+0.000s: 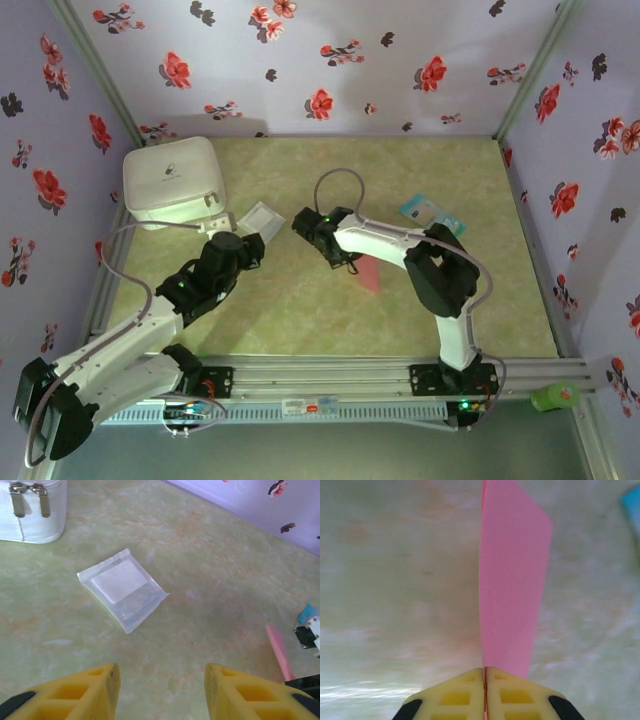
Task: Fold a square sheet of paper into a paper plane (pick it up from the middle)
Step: Turn over the paper at the center of the table.
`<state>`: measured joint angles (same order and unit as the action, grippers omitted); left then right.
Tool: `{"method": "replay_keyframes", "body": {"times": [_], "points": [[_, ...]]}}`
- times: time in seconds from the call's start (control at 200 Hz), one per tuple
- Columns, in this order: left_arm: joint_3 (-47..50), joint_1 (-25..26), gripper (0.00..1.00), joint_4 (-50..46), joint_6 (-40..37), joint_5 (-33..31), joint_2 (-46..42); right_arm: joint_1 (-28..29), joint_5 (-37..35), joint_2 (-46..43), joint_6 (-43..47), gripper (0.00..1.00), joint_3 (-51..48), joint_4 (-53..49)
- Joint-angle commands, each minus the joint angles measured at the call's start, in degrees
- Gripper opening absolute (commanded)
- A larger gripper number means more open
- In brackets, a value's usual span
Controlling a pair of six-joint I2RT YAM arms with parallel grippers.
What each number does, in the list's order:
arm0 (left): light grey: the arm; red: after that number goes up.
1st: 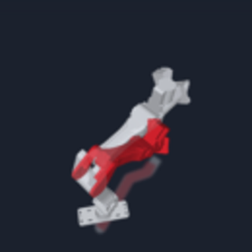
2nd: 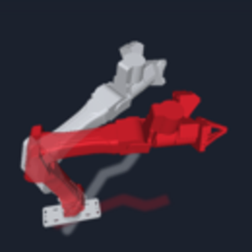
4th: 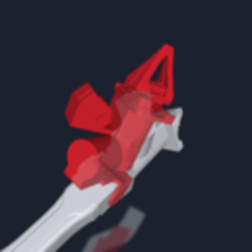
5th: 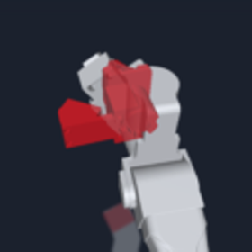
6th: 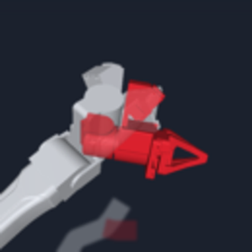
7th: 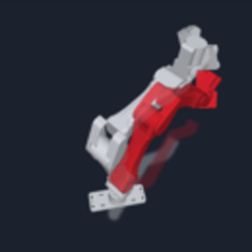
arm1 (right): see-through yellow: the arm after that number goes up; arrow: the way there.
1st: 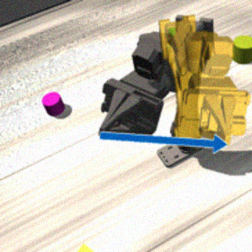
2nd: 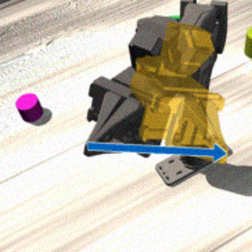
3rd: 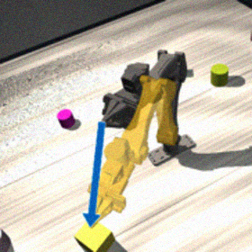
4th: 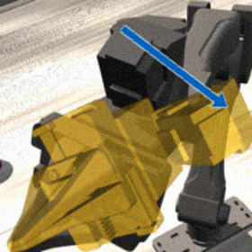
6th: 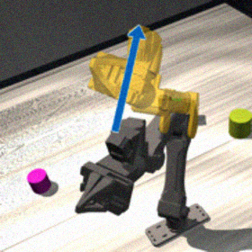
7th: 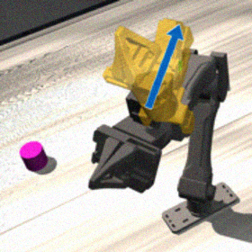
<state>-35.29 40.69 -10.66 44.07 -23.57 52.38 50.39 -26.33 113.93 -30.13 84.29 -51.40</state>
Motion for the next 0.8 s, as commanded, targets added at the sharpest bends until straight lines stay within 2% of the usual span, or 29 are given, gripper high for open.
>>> {"method": "replay_keyframes", "body": {"times": [0.0, 0.08, 0.195, 0.305, 0.385, 0.495, 0.55, 0.585, 0.695, 0.795], "points": [[0.4, -0.5, 0.48, -2.3, 1.4, -2.7, -1.0, 0.5, 11.2, 1.2, -4.1, 0.11, 3.2, 2.6], [0.4, -0.5, 0.49, -2.0, 1.7, -2.3, -0.9, 0.2, 17.2, 0.8, -4.5, 0.17, 2.8, 5.9], [0.4, -0.5, 0.51, -0.9, 1.6, -1.2, -0.6, -1.6, 28.2, -3.9, -6.5, 0.37, -1.8, 14.5], [0.1, -0.6, 0.51, 1.2, -0.5, 3.1, 1.1, -4.6, 35.3, -10.7, -9.2, 0.45, -8.9, 22.5], [-0.7, -0.7, 0.48, 2.5, -1.6, 7.4, 3.5, -8.7, 39.5, -16.2, -11.7, 0.44, -15.7, 28.3], [-1.9, -0.9, 0.39, 5.6, -2.2, 14.8, 8.3, -16.3, 45.1, -22.5, -14.7, 0.37, -26.7, 36.4], [-2.7, -1.2, 0.27, 7.1, -2.1, 18.0, 11.1, -20.3, 48.3, -24.6, -15.0, 0.33, -30.9, 39.2], [-3.4, -1.2, 0.24, 7.2, -1.4, 18.7, 12.4, -22.5, 50.1, -25.8, -15.1, 0.31, -33.3, 41.0], [-3.7, -1.4, 0.24, 10.6, -0.6, 21.8, 15.7, -27.6, 54.9, -27.4, -15.3, 0.24, -38.8, 45.1], [-6.0, -1.8, 0.24, 10.9, -1.0, 27.1, 20.0, -28.8, 57.6, -26.8, -14.8, 0.19, -40.7, 47.0]]}}
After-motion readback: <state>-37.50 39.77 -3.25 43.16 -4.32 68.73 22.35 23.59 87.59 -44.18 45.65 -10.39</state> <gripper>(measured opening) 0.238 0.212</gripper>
